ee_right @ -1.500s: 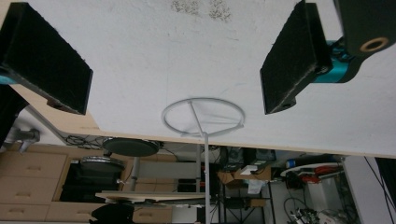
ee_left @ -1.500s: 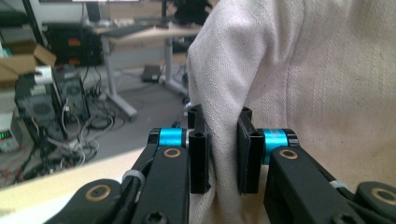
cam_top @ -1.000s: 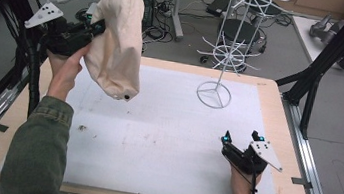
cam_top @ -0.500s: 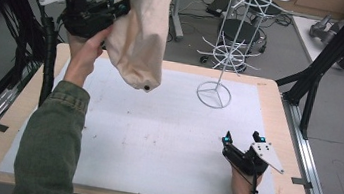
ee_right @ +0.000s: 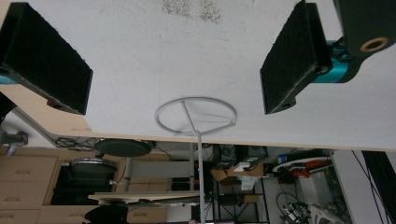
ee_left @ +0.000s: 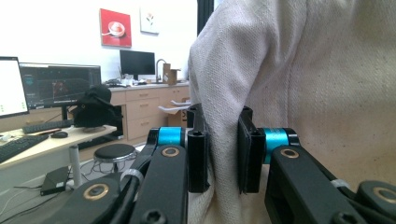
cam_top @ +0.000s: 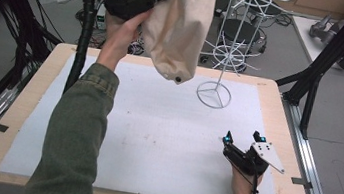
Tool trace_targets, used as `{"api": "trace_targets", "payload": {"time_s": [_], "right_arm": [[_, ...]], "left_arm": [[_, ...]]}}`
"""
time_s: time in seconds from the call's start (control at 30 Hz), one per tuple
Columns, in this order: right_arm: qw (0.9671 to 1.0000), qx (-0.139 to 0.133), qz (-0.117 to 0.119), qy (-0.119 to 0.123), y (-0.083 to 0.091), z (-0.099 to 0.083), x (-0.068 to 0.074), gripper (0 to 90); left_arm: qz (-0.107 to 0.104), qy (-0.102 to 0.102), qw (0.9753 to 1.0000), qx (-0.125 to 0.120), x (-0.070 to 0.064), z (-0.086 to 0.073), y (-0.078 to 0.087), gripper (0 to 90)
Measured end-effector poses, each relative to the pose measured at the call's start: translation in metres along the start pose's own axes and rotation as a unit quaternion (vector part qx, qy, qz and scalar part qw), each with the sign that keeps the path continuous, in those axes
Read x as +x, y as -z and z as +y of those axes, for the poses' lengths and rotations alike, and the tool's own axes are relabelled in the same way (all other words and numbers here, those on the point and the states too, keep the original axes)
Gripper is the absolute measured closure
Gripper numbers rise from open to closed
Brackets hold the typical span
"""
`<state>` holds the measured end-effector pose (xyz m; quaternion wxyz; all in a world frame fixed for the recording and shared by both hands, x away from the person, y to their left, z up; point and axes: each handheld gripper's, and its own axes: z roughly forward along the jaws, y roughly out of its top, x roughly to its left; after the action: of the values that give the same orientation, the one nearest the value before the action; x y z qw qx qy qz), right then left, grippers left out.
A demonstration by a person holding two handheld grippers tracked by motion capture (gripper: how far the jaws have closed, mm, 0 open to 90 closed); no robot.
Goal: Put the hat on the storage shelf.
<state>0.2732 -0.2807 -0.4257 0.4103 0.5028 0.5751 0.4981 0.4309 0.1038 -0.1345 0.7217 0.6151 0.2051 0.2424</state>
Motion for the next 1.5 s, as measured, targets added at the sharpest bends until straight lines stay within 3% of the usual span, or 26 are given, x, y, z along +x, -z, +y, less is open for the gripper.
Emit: {"api": "trace_targets", "payload": {"time_s": [0.27,0.5,0.6,0.67,0.8,0.93,1.03,1.2,1.4,1.5], "right_arm": [[1.0,-0.001,-0.001,-0.006,0.002,0.0,-0.002,8.2],[1.0,0.0,-0.001,0.009,0.002,0.0,-0.002,8.2],[0.9999,-0.001,-0.002,0.01,0.004,0.0,-0.003,8.2],[0.9999,-0.003,-0.003,0.01,0.005,0.0,-0.004,8.2],[1.0,-0.002,-0.006,0.005,0.007,0.0,-0.006,8.2],[1.0,-0.004,-0.005,0.002,0.007,-0.002,-0.009,8.2],[1.0,-0.004,-0.005,-0.007,0.007,-0.002,-0.01,8.2],[1.0,-0.007,-0.006,-0.002,0.008,-0.002,-0.009,8.2],[1.0,-0.007,-0.006,-0.001,0.008,-0.002,-0.009,8.2],[0.9999,-0.007,-0.007,0.0,0.009,-0.002,-0.009,8.2]], "left_arm": [[-0.004,-0.005,1.0,0.007,-0.006,0.009,-0.048,77.4],[0.01,0.003,0.9999,0.008,-0.012,0.012,-0.088,77.4],[0.026,-0.001,0.9995,0.015,-0.017,0.007,-0.103,77.4],[0.045,-0.013,0.9985,0.026,-0.022,0.002,-0.111,77.2],[0.065,-0.023,0.9968,0.041,-0.028,-0.007,-0.12,76.7],[0.068,-0.031,0.9955,0.058,-0.032,-0.018,-0.125,75.9],[0.07,-0.048,0.9922,0.091,-0.035,-0.028,-0.13,75.2],[0.05,-0.048,0.9921,0.105,-0.038,-0.033,-0.131,73.8],[0.04,-0.056,0.9908,0.117,-0.043,-0.037,-0.13,71.4],[0.032,-0.047,0.9912,0.12,-0.043,-0.039,-0.13,68.3]]}}
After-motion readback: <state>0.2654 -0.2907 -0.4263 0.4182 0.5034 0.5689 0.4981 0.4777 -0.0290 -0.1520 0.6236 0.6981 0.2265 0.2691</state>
